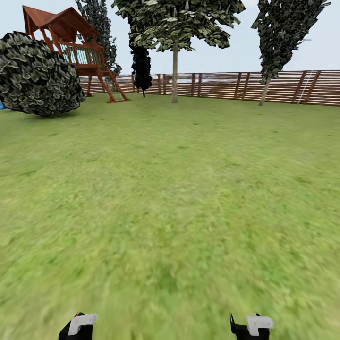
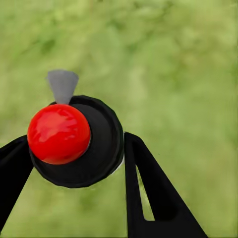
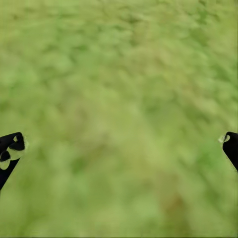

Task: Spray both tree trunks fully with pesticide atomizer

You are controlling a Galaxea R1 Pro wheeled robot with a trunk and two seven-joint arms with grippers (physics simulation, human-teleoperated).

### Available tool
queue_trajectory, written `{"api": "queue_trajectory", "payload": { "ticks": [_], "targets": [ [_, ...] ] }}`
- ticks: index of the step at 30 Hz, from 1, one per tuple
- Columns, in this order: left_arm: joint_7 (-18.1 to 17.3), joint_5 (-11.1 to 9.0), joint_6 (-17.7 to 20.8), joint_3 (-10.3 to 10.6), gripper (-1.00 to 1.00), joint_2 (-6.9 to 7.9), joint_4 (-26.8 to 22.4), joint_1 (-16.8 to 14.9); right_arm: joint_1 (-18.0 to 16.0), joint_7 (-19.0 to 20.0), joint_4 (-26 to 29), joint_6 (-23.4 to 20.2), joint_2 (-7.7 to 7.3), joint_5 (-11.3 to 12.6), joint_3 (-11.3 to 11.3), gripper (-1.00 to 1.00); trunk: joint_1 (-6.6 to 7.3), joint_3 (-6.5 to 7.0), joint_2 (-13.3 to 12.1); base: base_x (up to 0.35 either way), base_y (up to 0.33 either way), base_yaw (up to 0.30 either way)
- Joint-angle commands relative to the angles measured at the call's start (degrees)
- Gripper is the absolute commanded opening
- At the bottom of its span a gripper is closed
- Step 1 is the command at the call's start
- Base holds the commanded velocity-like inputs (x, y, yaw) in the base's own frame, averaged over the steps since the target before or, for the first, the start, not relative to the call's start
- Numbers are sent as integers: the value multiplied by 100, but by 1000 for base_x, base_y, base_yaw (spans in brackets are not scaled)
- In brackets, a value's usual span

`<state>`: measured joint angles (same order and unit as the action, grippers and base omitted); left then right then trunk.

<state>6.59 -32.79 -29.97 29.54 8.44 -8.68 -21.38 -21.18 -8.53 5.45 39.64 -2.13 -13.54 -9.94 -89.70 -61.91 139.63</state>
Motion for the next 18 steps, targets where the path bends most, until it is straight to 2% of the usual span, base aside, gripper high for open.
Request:
{"api": "queue_trajectory", "payload": {
  "ticks": [1,18],
  "targets": [
    [0,1,0,-1,-100,0,-1,0,0,0,0,0,1,0,1,100,0,0,0,335,0,0],
    [0,1,1,-1,-100,0,6,-2,0,0,-35,0,2,0,1,100,0,0,0,335,0,0]
  ]
}}
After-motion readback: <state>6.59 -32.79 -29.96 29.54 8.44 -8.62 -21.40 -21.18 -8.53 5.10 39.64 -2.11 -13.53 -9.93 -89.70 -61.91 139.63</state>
